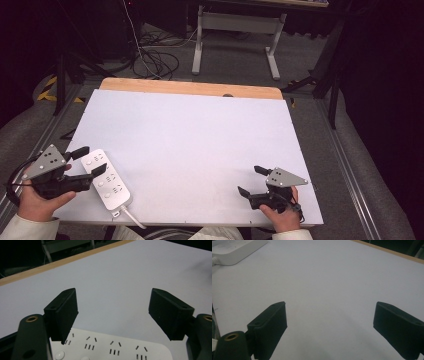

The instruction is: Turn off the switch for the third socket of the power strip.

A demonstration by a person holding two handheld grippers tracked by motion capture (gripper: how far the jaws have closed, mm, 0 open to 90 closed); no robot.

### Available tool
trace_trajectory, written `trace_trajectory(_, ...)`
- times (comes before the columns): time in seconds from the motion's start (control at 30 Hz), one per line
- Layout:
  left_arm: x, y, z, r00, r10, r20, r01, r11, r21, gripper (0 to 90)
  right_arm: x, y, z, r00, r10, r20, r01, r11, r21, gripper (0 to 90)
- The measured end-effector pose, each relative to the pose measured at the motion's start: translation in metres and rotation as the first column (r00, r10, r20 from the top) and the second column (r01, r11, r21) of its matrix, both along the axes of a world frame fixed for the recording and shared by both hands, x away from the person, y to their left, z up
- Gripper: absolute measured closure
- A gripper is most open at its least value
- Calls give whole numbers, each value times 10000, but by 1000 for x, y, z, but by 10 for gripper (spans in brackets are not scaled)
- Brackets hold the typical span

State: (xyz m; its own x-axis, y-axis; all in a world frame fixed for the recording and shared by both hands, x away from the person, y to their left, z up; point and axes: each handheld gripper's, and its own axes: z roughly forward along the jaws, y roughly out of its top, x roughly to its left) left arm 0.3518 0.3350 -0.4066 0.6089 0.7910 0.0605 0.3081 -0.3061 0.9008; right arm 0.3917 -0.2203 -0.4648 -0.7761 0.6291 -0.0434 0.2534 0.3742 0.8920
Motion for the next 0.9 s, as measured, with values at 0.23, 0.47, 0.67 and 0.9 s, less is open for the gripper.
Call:
trace_trajectory(0.23, -4, 8, -15, 9991, -423, -78, 425, 9988, 227, 198, 0, 0, 0, 10000, 28, 6, -28, 10000, -18, 121)
trace_trajectory(0.47, -4, 20, -30, 9989, -365, -295, 359, 9991, -229, 174, 0, 1, 0, 10000, 33, 14, -33, 10000, -18, 121)
trace_trajectory(0.67, -3, 25, -42, 9971, -221, -730, 173, 9977, -653, 171, 0, 1, 0, 10000, 44, 16, -44, 10000, -9, 121)
trace_trajectory(0.9, -2, 28, -55, 9949, -70, -1010, 17, 9986, -524, 169, -1, 1, 0, 10000, 45, 18, -44, 10000, -30, 121)
